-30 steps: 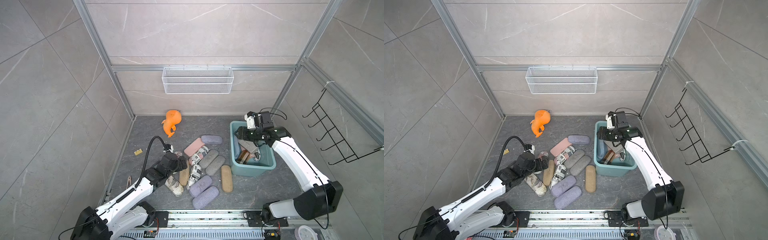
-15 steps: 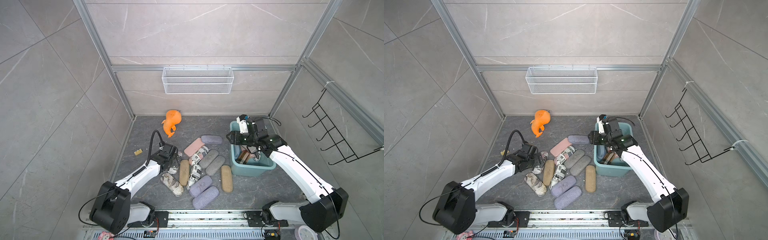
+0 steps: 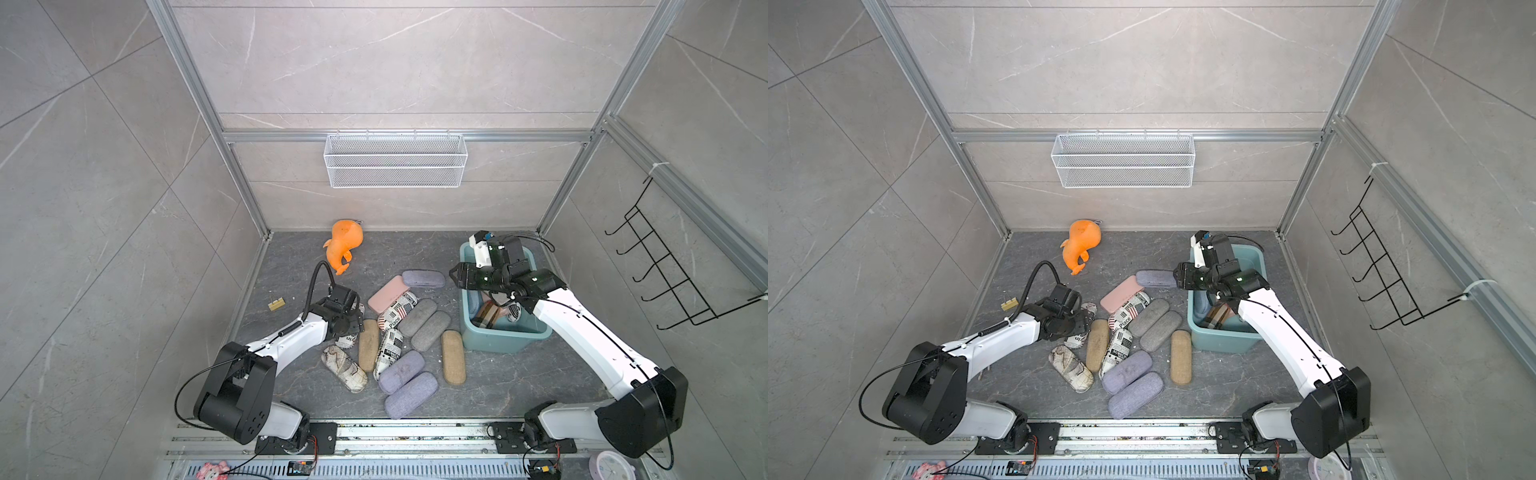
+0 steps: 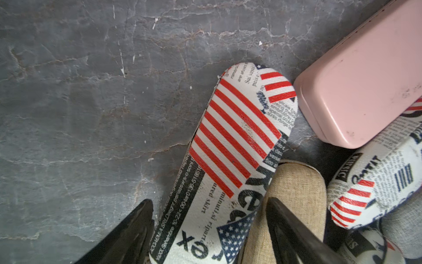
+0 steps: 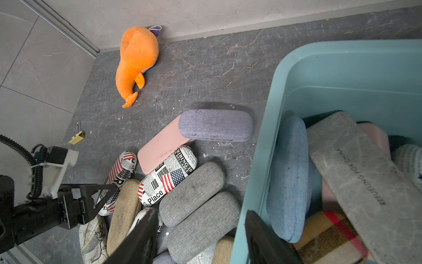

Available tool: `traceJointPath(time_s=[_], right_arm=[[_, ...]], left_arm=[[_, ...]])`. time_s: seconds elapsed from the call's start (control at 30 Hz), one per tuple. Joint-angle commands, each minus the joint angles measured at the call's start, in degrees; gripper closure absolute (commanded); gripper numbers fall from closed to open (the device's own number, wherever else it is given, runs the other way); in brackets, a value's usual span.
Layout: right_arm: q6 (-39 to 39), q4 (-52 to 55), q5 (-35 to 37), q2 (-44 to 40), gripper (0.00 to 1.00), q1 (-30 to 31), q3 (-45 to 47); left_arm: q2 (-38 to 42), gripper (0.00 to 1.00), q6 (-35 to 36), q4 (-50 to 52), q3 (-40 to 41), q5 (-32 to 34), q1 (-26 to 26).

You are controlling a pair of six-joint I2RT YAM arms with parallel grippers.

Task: Put the glasses cases into the storage boxes
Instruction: Pick up the glasses case at the center of the board.

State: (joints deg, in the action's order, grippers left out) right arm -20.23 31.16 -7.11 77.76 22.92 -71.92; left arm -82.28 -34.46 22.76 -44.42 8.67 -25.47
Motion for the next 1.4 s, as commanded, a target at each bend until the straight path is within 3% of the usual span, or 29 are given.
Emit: traceJointPath(time_s=[0.0,0.43,0.77,0.97,1.2,1.37], right_arm=[[-1.5,-0.9,-0.8,-0.4,0.37,0.3,-0.1],[-2.1,0.0,-1.9,1.8,0.37,1.4,-3.9],[-1.2,1.6,-1.3,2.4,0.37,1.7,-7.1],[-1.5,2.2,-2.3,3.8,0.37,1.9,-9.8],[-1.6,3.0,-2.4,4.6,0.37,2.3,-12.2],[-1.9,3.1,-2.0,4.9,0.37,3.2,-13.1]], left_arm=[[-0.9,0.21,1.6,-0.1,0.9,0.5,0.0],[-4.9,0.28,2.0,-1.9,-1.1,5.5,0.9],[-6.8,0.37,5.1,-5.3,-3.5,4.5,3.2],[-9.0,0.34,9.3,-7.8,-5.4,2.6,3.2],[-6.2,0.17,6.6,-6.4,-2.6,2.1,3.3],[-4.3,0.16,4.3,-5.1,-1.2,-0.1,3.1]])
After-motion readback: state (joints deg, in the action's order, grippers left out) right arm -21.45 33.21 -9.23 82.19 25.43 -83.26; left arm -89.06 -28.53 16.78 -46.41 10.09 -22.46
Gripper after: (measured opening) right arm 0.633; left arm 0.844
